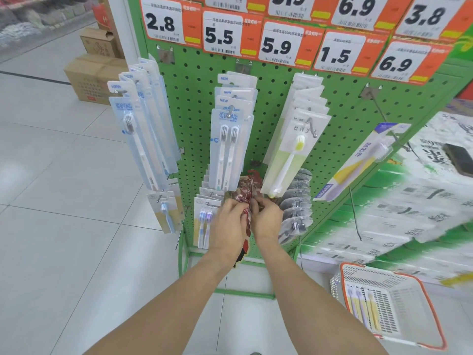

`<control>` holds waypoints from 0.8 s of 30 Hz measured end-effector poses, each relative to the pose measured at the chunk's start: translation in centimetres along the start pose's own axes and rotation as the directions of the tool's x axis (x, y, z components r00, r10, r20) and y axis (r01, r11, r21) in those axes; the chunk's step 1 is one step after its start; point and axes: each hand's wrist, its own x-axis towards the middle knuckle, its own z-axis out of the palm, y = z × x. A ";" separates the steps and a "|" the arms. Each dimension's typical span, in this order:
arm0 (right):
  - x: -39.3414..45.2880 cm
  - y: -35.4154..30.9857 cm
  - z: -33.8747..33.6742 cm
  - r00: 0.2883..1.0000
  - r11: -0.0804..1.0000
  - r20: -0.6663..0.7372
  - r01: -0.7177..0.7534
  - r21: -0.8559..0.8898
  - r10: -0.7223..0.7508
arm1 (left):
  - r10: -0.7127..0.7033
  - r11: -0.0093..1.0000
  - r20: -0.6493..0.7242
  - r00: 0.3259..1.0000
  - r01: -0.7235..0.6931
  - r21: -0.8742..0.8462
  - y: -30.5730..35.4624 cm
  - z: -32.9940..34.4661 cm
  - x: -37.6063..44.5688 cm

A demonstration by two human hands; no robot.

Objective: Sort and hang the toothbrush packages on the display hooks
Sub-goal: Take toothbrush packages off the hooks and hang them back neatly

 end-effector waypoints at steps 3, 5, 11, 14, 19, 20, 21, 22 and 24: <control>0.6 -0.1 -0.2 0.998 0.997 0.042 0.039 -0.069 -0.037 | 0.002 1.000 0.009 1.000 -0.002 0.012 0.0 0.0 -0.1; 0.9 -0.3 -0.2 0.998 0.994 0.038 0.046 -0.096 -0.043 | -0.002 1.000 0.020 1.000 0.002 0.017 -0.1 -0.1 0.0; 0.4 -0.3 0.0 0.999 1.000 -0.037 0.010 -0.028 -0.011 | -0.006 1.000 0.036 0.999 0.006 0.010 0.1 -0.4 0.0; 0.3 -0.5 -0.1 0.998 0.999 -0.053 0.031 -0.012 -0.031 | -0.003 1.000 0.044 0.999 0.002 0.015 0.1 -0.4 -0.2; 0.1 0.1 -0.1 0.993 0.999 -0.109 0.045 0.001 -0.044 | -0.015 0.998 0.042 0.999 0.013 0.053 0.1 -0.3 -0.2; -0.1 0.3 -0.2 0.992 0.999 -0.119 0.041 -0.013 -0.043 | -0.013 0.998 0.042 0.999 0.011 0.060 0.1 -0.3 -0.2; -0.3 0.5 -0.3 0.991 0.999 -0.126 0.038 -0.033 -0.042 | -0.012 0.998 0.043 0.999 0.009 0.066 0.1 -0.4 -0.2; -0.6 0.7 -0.5 0.991 0.998 -0.130 0.035 -0.047 -0.041 | -0.012 0.997 0.042 0.999 0.009 0.073 0.1 -0.4 -0.2; -1.3 1.0 -0.8 0.988 0.998 -0.141 0.052 -0.042 -0.057 | -0.017 0.997 0.036 0.999 0.014 0.078 0.1 -0.4 -0.2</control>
